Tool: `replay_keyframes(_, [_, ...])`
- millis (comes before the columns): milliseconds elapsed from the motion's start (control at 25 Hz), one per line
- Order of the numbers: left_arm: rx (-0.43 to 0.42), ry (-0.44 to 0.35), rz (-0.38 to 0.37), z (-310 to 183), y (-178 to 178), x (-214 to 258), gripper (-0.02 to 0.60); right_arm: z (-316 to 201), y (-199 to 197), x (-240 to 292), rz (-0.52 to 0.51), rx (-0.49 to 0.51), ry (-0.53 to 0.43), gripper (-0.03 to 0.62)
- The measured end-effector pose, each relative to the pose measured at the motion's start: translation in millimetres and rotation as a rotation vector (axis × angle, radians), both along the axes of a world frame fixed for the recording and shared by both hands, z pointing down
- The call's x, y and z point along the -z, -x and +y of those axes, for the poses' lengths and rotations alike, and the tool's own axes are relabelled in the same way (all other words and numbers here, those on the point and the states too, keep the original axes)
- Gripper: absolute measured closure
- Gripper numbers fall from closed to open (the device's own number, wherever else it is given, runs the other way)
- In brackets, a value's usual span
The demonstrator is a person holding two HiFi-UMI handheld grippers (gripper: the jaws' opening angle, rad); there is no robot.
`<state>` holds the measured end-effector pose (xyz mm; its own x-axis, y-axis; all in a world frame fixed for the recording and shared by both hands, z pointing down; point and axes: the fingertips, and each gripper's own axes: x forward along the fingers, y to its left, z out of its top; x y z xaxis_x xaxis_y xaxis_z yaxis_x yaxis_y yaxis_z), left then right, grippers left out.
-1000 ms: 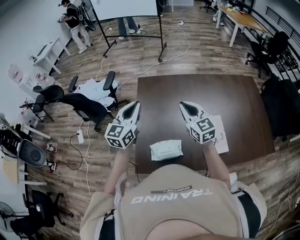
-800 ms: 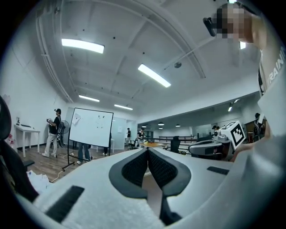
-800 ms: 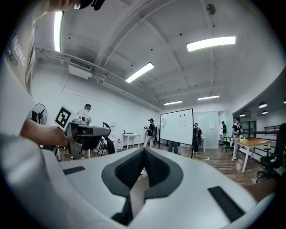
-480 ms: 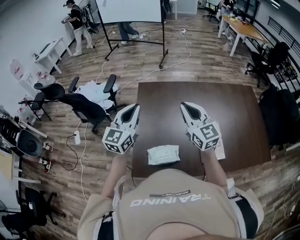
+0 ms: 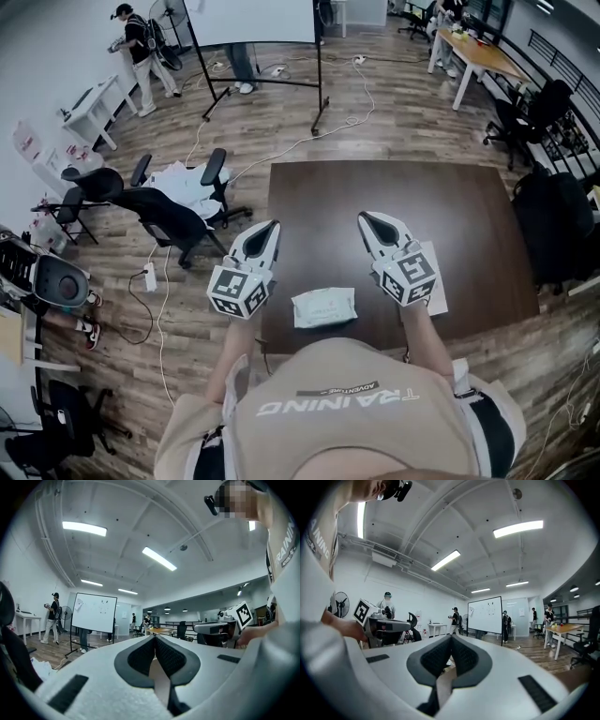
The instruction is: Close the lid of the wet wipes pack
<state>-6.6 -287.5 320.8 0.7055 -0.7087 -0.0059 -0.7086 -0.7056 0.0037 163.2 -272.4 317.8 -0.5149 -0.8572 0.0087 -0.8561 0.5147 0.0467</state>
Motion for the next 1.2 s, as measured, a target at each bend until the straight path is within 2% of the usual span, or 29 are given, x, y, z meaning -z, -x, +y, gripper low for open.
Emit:
replay_keyframes(680, [-0.015, 0.085, 0.035, 6.1, 6.5, -30.2, 0.571, 22.5, 5.1, -17.0, 0.015, 0.003, 0.043, 0.58])
replay_keyframes(1200, [-0.049, 0.104, 0.052, 1.9, -7.4, -36.5, 0.571, 29.4, -0.9, -22.8, 0.013, -0.001, 0.045, 0.58])
